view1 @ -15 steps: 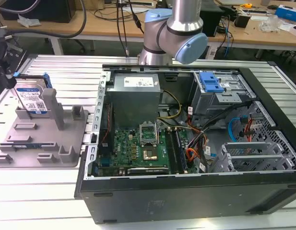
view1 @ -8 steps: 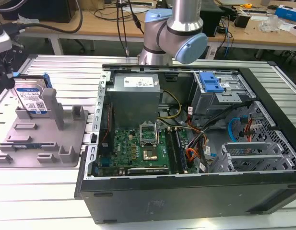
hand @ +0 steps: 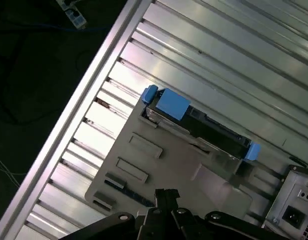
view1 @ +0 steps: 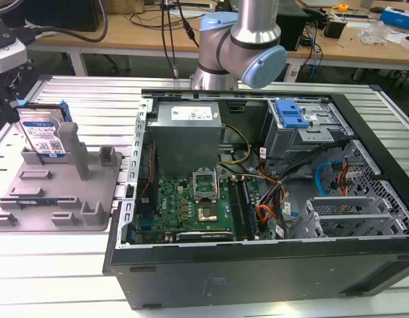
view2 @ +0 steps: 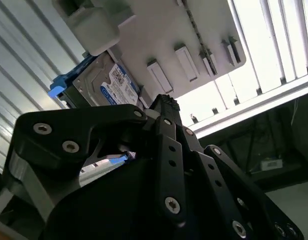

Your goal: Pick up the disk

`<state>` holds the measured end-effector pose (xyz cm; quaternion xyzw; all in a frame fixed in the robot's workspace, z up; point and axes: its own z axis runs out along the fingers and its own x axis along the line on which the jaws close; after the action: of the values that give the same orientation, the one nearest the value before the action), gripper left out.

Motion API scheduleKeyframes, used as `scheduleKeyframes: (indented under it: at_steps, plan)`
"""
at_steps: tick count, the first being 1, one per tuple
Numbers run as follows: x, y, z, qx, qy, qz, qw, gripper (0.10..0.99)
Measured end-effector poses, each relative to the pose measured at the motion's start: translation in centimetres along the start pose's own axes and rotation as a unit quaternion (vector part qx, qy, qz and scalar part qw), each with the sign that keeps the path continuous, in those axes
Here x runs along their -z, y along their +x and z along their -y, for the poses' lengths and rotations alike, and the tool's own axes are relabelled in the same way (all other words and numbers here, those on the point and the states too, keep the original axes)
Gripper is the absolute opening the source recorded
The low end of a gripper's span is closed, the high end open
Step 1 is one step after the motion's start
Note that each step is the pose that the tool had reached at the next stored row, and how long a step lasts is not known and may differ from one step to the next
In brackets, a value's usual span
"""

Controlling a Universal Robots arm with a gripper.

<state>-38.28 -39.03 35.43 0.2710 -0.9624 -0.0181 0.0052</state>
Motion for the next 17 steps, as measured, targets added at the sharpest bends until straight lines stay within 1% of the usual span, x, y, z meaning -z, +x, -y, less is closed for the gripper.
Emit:
scheduleKeyframes:
  at_steps: [1, 2, 4, 7, 10, 11, 12, 13, 14, 15, 17]
  plan:
    - [0.0, 0.0, 0.0, 0.018, 0.0, -0.0007, 0.9998, 0.106]
    - [0.0, 0.0, 0.0, 0.039, 0.0, -0.0015, 0.9992, 0.106]
    - [0.0, 0.0, 0.0, 0.06, 0.0, -0.0023, 0.9982, 0.106]
    - [0.0, 0.0, 0.0, 0.093, 0.0, -0.0035, 0.9957, 0.106]
    - [-0.01, 0.0, 0.0, 0.124, 0.0, -0.0047, 0.9922, 0.106]
    - [-0.01, 0.0, 0.0, 0.143, 0.0, -0.0054, 0.9897, 0.106]
    - [-0.01, 0.0, 0.0, 0.157, 0.0, -0.0059, 0.9876, 0.106]
    - [-0.01, 0.0, 0.0, 0.166, 0.0, -0.0062, 0.9862, 0.106]
    - [-0.01, 0.0, 0.0, 0.187, 0.0, -0.007, 0.9823, 0.106]
    - [-0.02, 0.0, 0.0, 0.197, 0.0, -0.0074, 0.9803, 0.106]
    - [-0.02, 0.0, 0.0, 0.231, 0.0, -0.0087, 0.9729, 0.106]
